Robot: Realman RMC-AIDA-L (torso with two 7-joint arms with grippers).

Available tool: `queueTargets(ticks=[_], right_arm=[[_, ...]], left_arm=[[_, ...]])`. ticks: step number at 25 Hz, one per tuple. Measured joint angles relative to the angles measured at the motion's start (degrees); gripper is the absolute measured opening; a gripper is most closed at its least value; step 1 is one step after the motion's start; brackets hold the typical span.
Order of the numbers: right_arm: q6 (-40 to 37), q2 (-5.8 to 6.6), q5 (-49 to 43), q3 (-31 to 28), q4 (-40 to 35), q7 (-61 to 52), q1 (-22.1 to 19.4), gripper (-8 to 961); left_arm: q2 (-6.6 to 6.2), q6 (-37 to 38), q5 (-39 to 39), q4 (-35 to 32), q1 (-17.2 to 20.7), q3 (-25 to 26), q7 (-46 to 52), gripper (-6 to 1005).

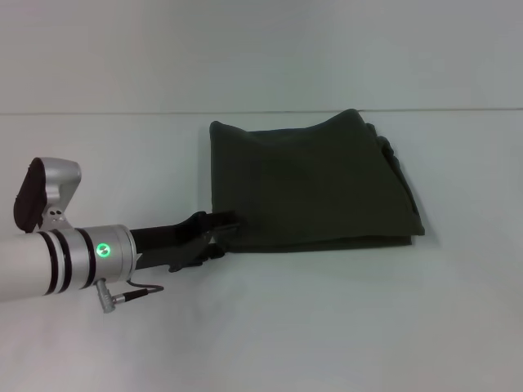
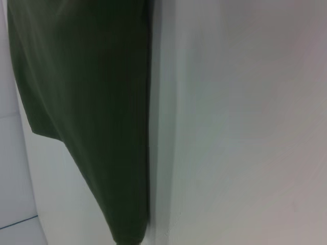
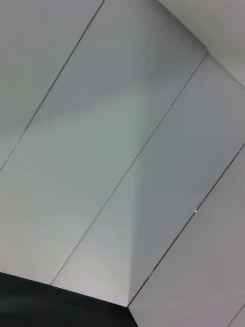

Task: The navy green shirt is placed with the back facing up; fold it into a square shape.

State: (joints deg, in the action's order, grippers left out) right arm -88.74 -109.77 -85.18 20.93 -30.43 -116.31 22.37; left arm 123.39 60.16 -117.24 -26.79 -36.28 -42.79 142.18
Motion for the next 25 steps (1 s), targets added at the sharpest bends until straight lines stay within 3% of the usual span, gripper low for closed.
queueTargets(ticks=[8,10,20,25], right_arm=[[0.0,0.00,0.1,-0.1,0.1,0.0,-0.1,945],[0.1,0.00,0.1,-0.1,0.1,0.0,0.0,945],[0.4,-0.12,0.1,-0.1,0.2,-0.3,0.3,945],[0.4,-0.35,0.1,-0.2,0.8,-0.3,0.1,945]], left_arm=[[0.20,-0.2,-0.1,-0.3,0.3,-0.1,-0.4,637],[0.23,-0.2,-0.1,-0.3,0.3,-0.1,-0.4,395],[0.31,2.3,-0.1,-1.3,0.9,-0.2,-3.9,185],[0.46,6.2,0.0,-4.2,3.8,-0.2,-4.7,63]])
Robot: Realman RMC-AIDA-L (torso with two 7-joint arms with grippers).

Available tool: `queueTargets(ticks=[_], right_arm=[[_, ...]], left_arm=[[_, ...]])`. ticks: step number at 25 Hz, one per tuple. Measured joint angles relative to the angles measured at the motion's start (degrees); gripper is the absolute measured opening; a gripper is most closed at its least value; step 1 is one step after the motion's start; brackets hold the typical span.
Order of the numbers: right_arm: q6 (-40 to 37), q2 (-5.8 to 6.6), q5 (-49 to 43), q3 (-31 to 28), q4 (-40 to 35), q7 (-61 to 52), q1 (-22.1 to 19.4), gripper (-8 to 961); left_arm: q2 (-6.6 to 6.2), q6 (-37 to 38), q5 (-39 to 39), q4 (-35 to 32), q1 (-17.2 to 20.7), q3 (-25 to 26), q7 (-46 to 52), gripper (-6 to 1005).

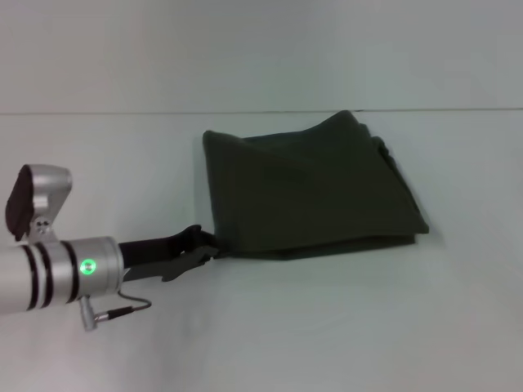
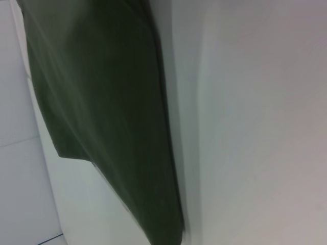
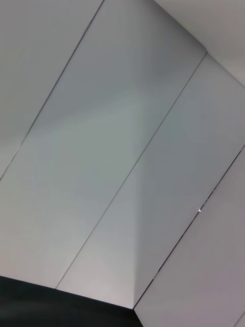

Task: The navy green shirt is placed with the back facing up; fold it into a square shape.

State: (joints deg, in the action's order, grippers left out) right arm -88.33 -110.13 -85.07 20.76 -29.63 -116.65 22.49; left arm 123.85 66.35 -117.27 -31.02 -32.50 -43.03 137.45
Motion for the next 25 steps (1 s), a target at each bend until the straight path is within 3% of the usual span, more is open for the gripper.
queueTargets(ticks=[2,7,12,17,22,25], right_arm=[[0.0,-0.08,0.0,-0.1,0.0,0.0,-0.1,945],[0.1,-0.25,0.1,-0.1,0.0,0.0,0.1,945],[0.1,-0.53,0.0,-0.1,0.1,-0.1,0.6,945],[0.1,-0.15,-0.6,0.6,0.1,-0.4,0.7,945],[0.1,0.49,-5.2,1.4,-0.9,-0.6,1.1,945],[0.2,0.77,-11.2,2.8,-3.4,1.5,1.9,945]], left_arm=[[0.04,1.4,0.0,-1.3,1.7,0.2,0.2,13],[0.00,3.2,0.0,-4.8,5.9,0.7,1.5,14],[-0.23,4.0,-0.1,-5.3,6.8,1.7,1.7,56],[-1.86,8.3,-2.1,-5.6,6.8,5.0,1.5,98],[-3.48,17.0,-5.3,-9.3,9.3,14.9,-2.3,140],[-5.06,24.1,-4.5,-10.2,10.0,23.5,-14.6,166]])
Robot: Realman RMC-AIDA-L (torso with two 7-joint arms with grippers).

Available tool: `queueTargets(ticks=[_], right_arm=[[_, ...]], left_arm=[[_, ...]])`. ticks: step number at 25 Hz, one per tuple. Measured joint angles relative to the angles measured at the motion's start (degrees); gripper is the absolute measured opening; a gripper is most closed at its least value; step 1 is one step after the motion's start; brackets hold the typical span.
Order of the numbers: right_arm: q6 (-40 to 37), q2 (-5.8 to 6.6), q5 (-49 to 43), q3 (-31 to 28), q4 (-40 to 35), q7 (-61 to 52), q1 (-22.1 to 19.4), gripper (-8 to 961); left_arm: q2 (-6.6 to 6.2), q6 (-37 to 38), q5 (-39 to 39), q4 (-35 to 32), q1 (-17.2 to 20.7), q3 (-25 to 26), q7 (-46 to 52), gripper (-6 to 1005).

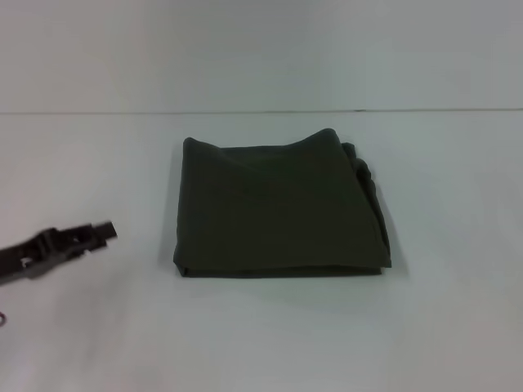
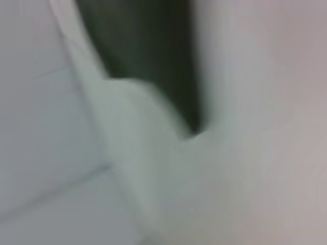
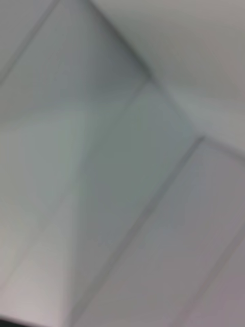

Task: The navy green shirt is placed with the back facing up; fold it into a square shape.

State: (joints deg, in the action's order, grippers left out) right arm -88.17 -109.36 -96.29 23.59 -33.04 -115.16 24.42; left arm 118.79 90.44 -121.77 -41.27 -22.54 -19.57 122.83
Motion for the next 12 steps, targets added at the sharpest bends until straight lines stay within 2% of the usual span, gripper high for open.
queueTargets(ticks=[1,2,3,4,7,11,12], right_arm=[[-0.1,-0.14,-2.4,1.4,-1.7,2.1,0.5,945],[-0.1,-1.06,-6.5,4.9,-5.2,6.6,1.9,945],[-0.1,-1.06,-6.5,4.9,-5.2,6.6,1.9,945],[0.3,-1.83,-8.4,7.0,-6.8,9.0,2.8,945],[1.8,-4.61,-13.8,13.0,-9.7,16.7,6.3,945],[4.0,-9.63,-19.9,17.5,-11.2,27.1,10.1,945],[4.1,-10.11,-20.6,18.7,-11.2,27.5,10.7,945]], left_arm=[[-0.44,2.4,0.3,-0.1,-0.3,1.6,-5.9,174],[-0.65,4.2,0.3,-0.2,-0.9,2.2,-11.6,219],[-0.84,5.8,0.4,-0.7,-1.8,1.9,-17.8,264],[-0.91,6.1,0.3,-1.1,-2.4,0.8,-20.6,310],[-1.31,6.1,-0.5,-2.8,-5.9,-6.2,-26.4,440],[-1.66,5.7,-0.8,-3.9,-9.9,-13.8,-29.0,601],[-1.50,5.6,-0.8,-4.5,-10.6,-14.9,-29.2,641]])
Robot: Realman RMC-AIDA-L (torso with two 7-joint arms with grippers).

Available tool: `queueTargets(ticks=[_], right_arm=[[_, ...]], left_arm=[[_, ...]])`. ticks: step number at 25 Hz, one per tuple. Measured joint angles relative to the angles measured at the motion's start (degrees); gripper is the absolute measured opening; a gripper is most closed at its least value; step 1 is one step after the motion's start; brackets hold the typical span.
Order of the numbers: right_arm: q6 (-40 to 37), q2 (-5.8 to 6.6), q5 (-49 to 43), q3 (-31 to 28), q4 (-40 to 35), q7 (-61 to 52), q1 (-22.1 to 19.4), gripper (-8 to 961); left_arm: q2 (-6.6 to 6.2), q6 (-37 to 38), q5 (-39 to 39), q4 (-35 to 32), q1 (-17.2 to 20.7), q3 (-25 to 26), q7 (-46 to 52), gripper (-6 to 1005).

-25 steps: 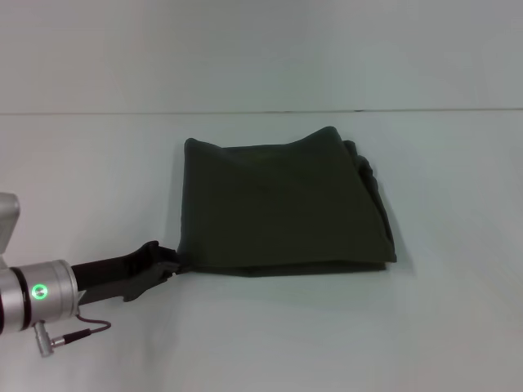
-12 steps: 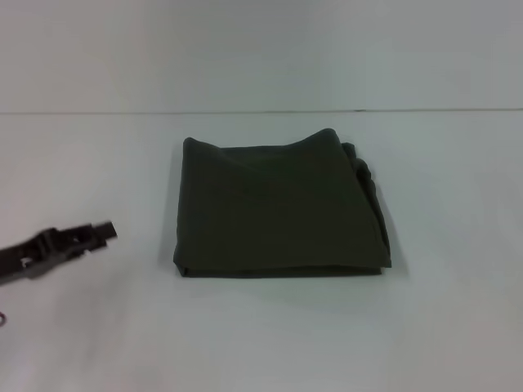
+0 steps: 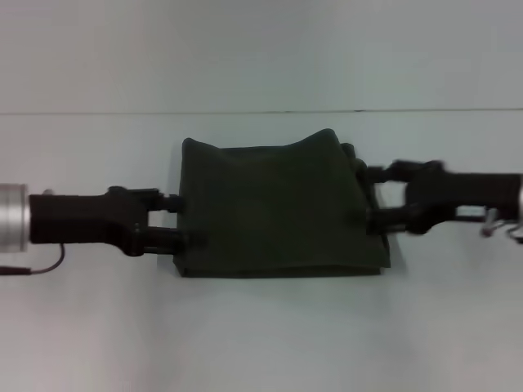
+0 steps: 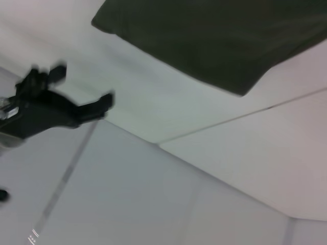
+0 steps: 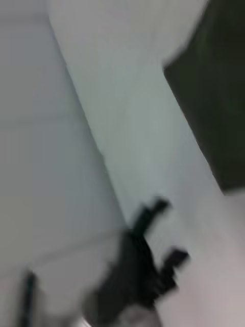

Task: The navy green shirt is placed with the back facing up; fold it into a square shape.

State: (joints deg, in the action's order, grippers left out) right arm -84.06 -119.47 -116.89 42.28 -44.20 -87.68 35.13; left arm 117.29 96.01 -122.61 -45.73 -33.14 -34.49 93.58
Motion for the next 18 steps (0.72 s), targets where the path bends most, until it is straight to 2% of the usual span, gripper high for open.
queueTargets(ticks=[1,5,13,18], right_arm=[[0.0,-0.28,-0.7,1.7,0.3,0.0,0.6,945],[0.2,-0.04,-1.6,7.7,1.0,-3.0,1.1,945],[0.4,-0.27,-1.4,7.6,1.1,-3.2,0.4,945],[1.2,-0.33,-1.3,7.4,1.1,-3.3,0.7,945]], left_arm=[[0.16,-0.1,0.0,-0.6,-0.4,-0.8,-0.1,685],[0.96,-1.1,0.0,-2.0,-1.0,-2.9,-0.4,859],[1.67,-3.4,0.0,-2.0,-0.9,-6.0,-0.7,936],[1.80,-3.4,0.0,-2.1,-1.1,-6.1,-0.7,936]])
